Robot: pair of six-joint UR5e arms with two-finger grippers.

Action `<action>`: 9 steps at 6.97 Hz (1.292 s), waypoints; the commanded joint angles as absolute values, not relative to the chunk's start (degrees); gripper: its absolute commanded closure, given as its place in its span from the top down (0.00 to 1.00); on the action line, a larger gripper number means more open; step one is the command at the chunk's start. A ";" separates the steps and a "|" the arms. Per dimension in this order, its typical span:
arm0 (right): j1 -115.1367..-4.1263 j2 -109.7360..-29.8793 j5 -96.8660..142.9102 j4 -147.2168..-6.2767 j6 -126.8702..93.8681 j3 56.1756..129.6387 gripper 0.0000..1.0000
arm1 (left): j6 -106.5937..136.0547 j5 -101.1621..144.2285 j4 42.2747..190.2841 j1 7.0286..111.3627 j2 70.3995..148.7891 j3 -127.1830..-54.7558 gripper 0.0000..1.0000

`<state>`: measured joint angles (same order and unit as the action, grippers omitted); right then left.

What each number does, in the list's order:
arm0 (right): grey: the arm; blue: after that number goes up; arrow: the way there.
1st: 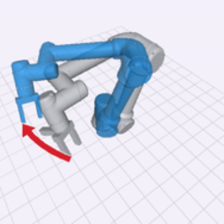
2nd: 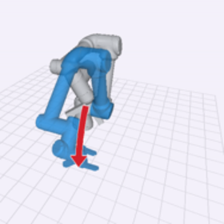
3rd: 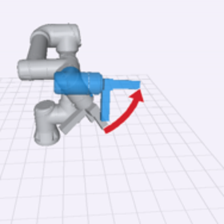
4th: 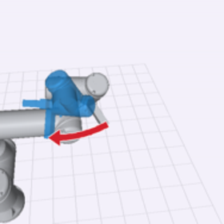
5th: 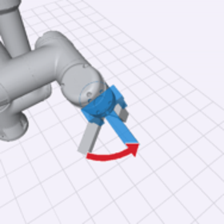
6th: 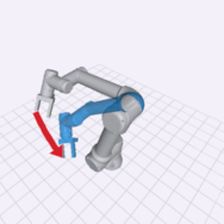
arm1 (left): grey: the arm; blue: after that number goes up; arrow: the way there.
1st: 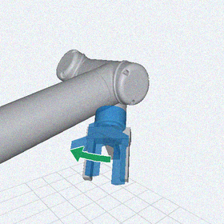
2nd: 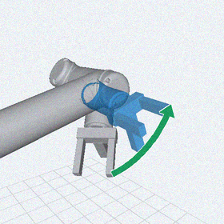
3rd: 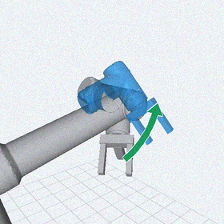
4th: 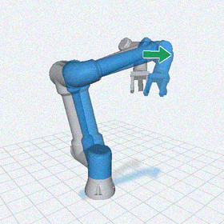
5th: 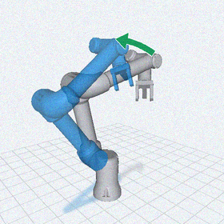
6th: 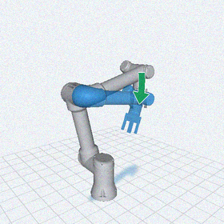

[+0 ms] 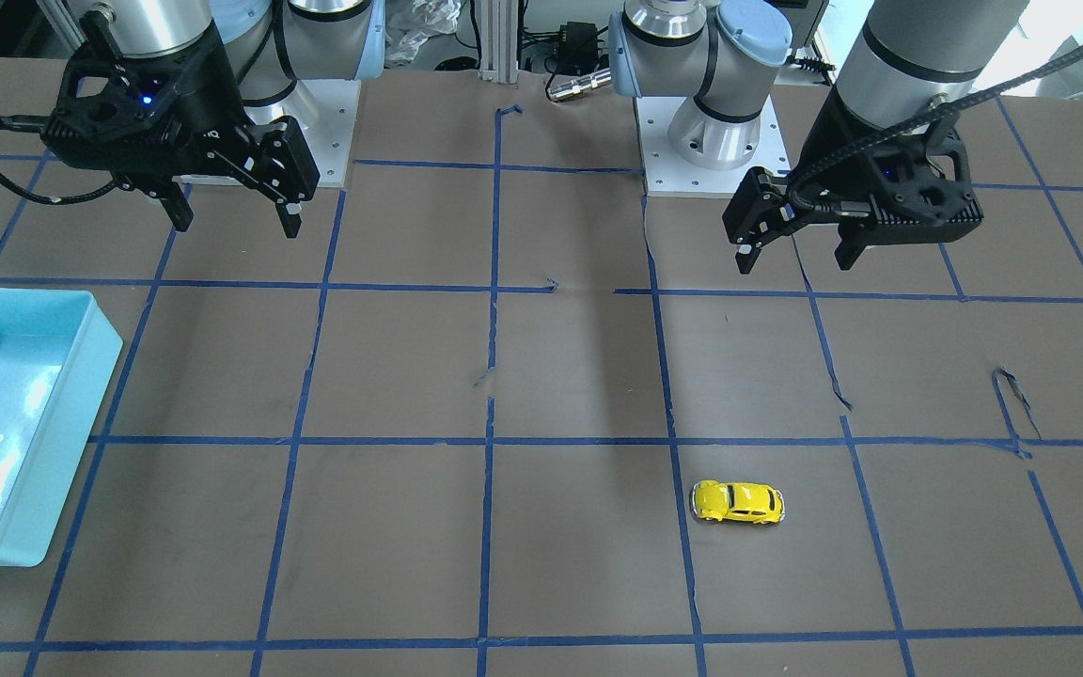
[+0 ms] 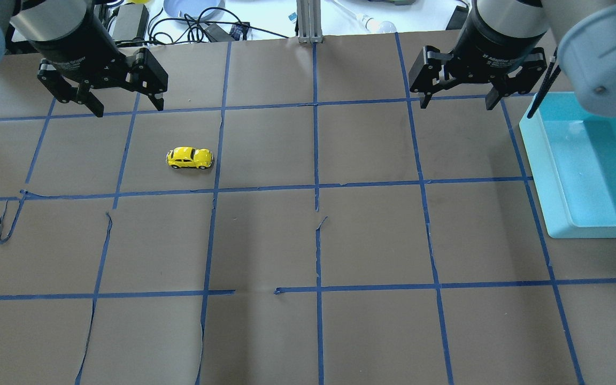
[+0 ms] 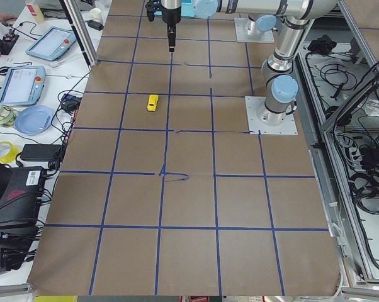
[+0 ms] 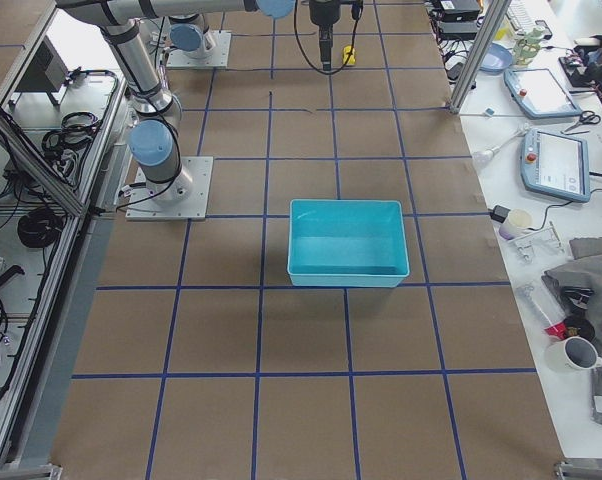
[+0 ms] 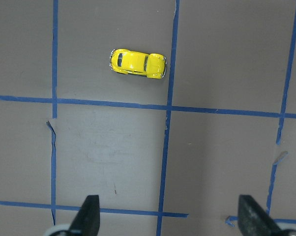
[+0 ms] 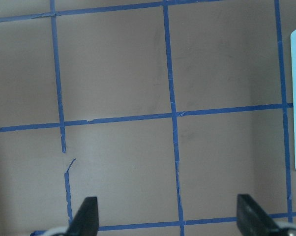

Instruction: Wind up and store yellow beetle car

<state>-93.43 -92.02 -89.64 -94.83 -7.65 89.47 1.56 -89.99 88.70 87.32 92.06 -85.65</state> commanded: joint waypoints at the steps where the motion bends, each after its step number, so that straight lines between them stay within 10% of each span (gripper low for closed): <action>1: -93.43 -92.02 -89.56 -94.83 -7.65 89.47 1.00 | 1.32 -89.91 87.28 87.28 92.20 -85.52 1.00; 9: -93.43 -92.02 -89.65 -94.83 -7.73 89.47 1.00 | 1.49 -88.42 83.93 86.31 92.02 -85.78 1.00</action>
<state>-93.43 -92.02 -89.58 -94.83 -7.67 89.47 1.55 -88.42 83.67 86.78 92.11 -85.81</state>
